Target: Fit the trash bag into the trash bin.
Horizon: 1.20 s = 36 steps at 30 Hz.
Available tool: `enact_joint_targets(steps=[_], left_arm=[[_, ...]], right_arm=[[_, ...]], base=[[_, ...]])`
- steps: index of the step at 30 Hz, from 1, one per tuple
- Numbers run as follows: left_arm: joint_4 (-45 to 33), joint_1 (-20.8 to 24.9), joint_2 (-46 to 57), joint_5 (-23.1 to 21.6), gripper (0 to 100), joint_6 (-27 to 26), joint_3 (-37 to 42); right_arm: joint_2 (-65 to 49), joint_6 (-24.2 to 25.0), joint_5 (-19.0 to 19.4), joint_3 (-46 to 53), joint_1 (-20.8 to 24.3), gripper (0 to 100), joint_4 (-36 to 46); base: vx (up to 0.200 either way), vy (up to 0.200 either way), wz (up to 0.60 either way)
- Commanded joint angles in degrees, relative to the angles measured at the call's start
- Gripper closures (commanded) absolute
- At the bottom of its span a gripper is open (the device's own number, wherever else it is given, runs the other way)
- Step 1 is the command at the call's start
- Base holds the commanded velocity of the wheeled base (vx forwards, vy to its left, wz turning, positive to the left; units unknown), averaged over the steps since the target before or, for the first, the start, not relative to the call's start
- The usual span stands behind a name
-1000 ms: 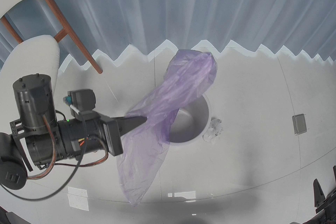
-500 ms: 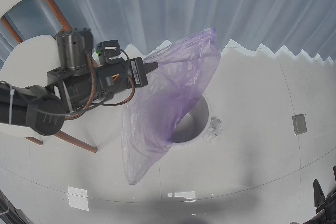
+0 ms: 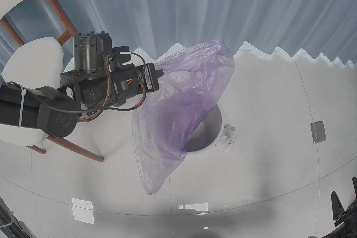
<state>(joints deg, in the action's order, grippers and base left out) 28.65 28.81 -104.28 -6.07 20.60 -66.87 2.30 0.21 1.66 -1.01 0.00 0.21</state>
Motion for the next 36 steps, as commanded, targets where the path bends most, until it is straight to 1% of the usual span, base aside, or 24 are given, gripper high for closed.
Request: enact_joint_targets(steps=[1,4,6,7,8,9,10,11,13,15,16,17,18,19,21,24,26,27,28,30,32,33,36], left_arm=[[-2.81,0.64,1.45,-0.52,100,0.14,0.33],[-2.28,1.52,1.01,0.01,100,1.46,-0.02],[-2.19,2.39,1.36,0.27,100,2.34,0.16],[-2.19,2.48,1.45,0.27,100,2.43,0.16],[-2.19,3.54,1.89,0.62,100,3.74,-0.02],[-2.19,3.71,2.24,0.97,100,4.01,-0.2],[-2.19,3.8,2.41,1.06,100,4.01,-0.2],[-2.46,4.77,3.38,1.68,100,3.92,-0.11],[-2.98,6.26,4.43,2.64,100,3.66,-0.2],[-3.6,6.7,4.79,3.96,100,2.95,-0.46],[-3.6,6.7,4.79,3.96,100,2.95,-0.46],[-4.74,7.76,5.58,6.07,100,1.11,-0.37],[-5.01,8.02,5.84,6.77,100,0.84,-0.28],[-6.24,8.99,6.81,9.5,100,0.05,-0.28],[-8.52,10.13,7.77,12.4,100,-0.56,-0.37],[-12.74,10.92,10.06,14.42,100,-0.74,-0.2],[-17.22,11.01,11.82,15.83,100,-2.67,-0.2],[-17.4,11.01,11.99,15.91,100,-2.94,-0.2],[-20.21,10.3,13.31,17.67,100,-7.24,-0.02],[-21.79,9.51,14.1,19.61,100,-11.11,0.33],[-21.88,9.25,14.19,19.96,100,-12.16,0.6],[-21.7,9.25,14.19,19.78,100,-14.01,1.04],[-21.62,9.43,14.19,19.78,100,-15.77,2.0]], right_arm=[[4.82,0.41,0.1,0.84,1.76,0,0.06],[4.38,0.32,0.1,-0.13,2.11,0,-0.3],[9.91,0.32,0.1,-5.58,2.11,0,-3.37],[10.7,0.41,0.1,-6.11,2.2,0,-3.81],[22.57,1.46,-0.08,-10.68,2.55,0,-10.49],[26.44,2.17,0.01,-11.91,2.99,0,-11.98],[27.93,2.52,0.01,-12.44,3.16,0,-12.16],[36.81,6.56,0.63,-15.51,4.31,0,-11.9],[47.71,11.66,3.44,-20.7,5.36,0,-12.51],[55.7,13.59,6.08,-25.71,5.8,0,-12.78],[55.7,13.59,6.08,-25.71,5.8,0,-12.78],[62.56,13.59,7.83,-30.8,5.89,0,-12.6],[63.79,13.5,8.01,-31.86,5.98,0,-12.69],[68.01,13.42,8.1,-35.2,6.77,0,-12.69],[73.11,13.77,7.92,-38.54,9.14,0,-12.78],[78.29,13.42,7.92,-40.12,9.93,0,-12.86],[83.13,13.06,8.01,-40.91,10.81,0,-14.36],[83.39,13.06,7.92,-40.91,10.9,0,-14.53],[86.99,13.15,8.01,-40.91,12.04,0,-17.96],[90.77,12.98,8.19,-40.56,13.1,0,-22.8],[92.35,12.89,8.27,-40.56,13.8,0,-24.99],[95.61,12.8,8.27,-41.0,15.29,0,-29.3],[101.76,12.8,7.83,-43.02,17.49,0,-35.98]], base=[[0.2,0.0,0.0],[0.2,0.0,0.0],[0.1,0.0,0.0],[0.0,0.0,0.0],[0.0,0.0,0.0],[0.0,0.0,0.0],[0.0,0.0,0.0],[0.0,0.0,0.0],[0.0,0.0,0.0],[0.0,0.0,0.0],[0.0,0.0,0.0],[0.0,0.0,0.0],[0.0,0.0,0.0],[0.0,0.0,0.0],[0.0,0.0,0.0],[0.0,0.0,0.0],[0.0,0.0,0.0],[0.0,0.0,0.0],[0.0,0.0,0.0],[0.0,0.0,0.0],[0.0,0.0,0.0],[0.0,0.0,0.0],[0.0,0.0,0.0]])
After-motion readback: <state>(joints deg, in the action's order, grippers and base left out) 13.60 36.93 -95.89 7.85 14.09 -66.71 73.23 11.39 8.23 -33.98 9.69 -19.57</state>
